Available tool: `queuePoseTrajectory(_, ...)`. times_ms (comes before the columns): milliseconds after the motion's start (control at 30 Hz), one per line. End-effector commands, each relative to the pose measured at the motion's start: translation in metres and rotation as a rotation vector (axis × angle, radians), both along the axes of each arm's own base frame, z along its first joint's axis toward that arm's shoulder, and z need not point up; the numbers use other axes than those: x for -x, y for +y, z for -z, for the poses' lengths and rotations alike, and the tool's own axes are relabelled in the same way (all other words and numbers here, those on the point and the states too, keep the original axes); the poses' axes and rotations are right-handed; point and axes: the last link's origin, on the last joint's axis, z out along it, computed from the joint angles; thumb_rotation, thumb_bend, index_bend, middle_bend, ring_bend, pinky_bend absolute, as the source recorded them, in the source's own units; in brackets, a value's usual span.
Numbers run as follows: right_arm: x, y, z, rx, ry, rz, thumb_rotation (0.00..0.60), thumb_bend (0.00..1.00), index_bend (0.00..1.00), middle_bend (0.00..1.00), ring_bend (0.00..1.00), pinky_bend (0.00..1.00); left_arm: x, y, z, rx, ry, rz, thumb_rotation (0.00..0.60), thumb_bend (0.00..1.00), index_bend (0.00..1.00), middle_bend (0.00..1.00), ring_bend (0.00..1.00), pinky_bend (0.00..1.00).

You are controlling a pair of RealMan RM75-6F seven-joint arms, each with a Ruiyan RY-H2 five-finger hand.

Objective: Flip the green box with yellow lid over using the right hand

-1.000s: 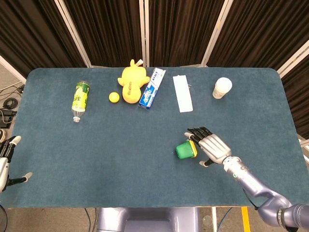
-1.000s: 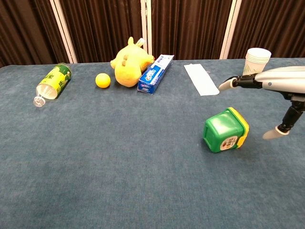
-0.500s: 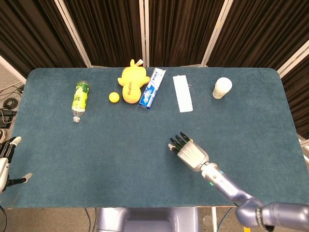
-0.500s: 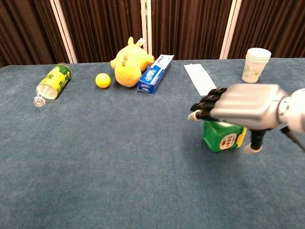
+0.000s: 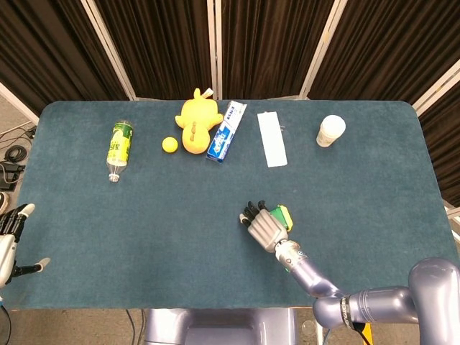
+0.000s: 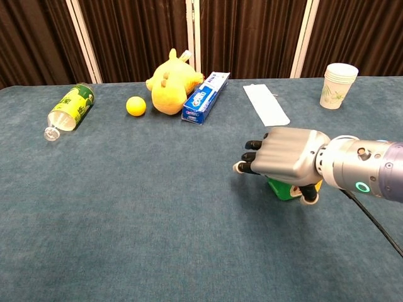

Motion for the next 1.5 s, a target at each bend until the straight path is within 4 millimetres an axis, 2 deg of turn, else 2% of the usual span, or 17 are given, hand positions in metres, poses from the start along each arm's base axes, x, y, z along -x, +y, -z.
queuePoseTrajectory(33,0.002,-0.002,-0.002,0.032,0.031,-0.039,0.6,0.18,0.14,0.26,0.19,0.47,0.0,0.0,0.0,0.002,-0.002,-0.001,0.6,0.0,0.0,0.0,0.0,0.0)
queuePoseTrajectory(133,0.006,-0.003,-0.004,0.049,0.042,-0.045,0.6,0.29,0.28,0.41,0.35,0.6,-0.001,0.0,0.001,0.005,-0.001,0.001,0.6,0.0,0.0,0.0,0.0,0.0)
queuePoseTrajectory(200,0.008,-0.004,-0.006,0.057,0.043,-0.045,0.6,0.44,0.36,0.5,0.43,0.68,-0.001,-0.001,0.001,0.008,-0.001,0.004,0.6,0.0,0.0,0.0,0.0,0.0)
queuePoseTrajectory(267,0.009,-0.006,-0.008,0.067,0.041,-0.054,0.6,0.55,0.4,0.53,0.45,0.71,-0.002,-0.001,0.002,0.011,-0.001,0.003,0.6,0.0,0.0,0.0,0.0,0.0)
queuePoseTrajectory(400,0.009,-0.007,-0.014,0.071,-0.012,-0.046,0.6,0.61,0.42,0.55,0.48,0.73,-0.001,-0.002,0.002,0.012,0.0,0.001,0.6,0.0,0.0,0.0,0.0,0.0)
queuePoseTrajectory(567,0.002,-0.011,-0.029,0.061,-0.173,-0.032,0.6,0.62,0.43,0.56,0.48,0.74,-0.001,-0.002,0.003,0.012,0.001,-0.002,0.6,0.0,0.0,0.0,0.0,0.0)
queuePoseTrajectory(833,-0.007,-0.015,-0.048,-0.1,-0.641,0.144,0.6,0.64,0.45,0.57,0.5,0.73,-0.003,-0.002,0.001,-0.008,0.013,0.001,0.6,0.0,0.0,0.0,0.0,0.0)
queuePoseTrajectory(967,0.005,-0.015,-0.05,-0.211,-0.843,0.178,0.6,0.62,0.45,0.56,0.49,0.7,-0.004,-0.003,-0.001,-0.014,0.006,0.001,0.6,0.0,0.0,0.0,0.0,0.0)
queuePoseTrajectory(1200,0.023,-0.011,-0.038,-0.303,-0.975,0.215,0.6,0.61,0.42,0.53,0.49,0.67,-0.005,-0.005,-0.001,-0.013,0.003,-0.001,0.6,0.0,0.0,0.0,0.0,0.0)
queuePoseTrajectory(1500,0.035,-0.011,-0.019,-0.323,-0.965,0.214,0.6,0.55,0.4,0.5,0.47,0.62,-0.004,-0.004,-0.001,-0.009,0.0,-0.001,0.6,0.0,0.0,0.0,0.0,0.0)
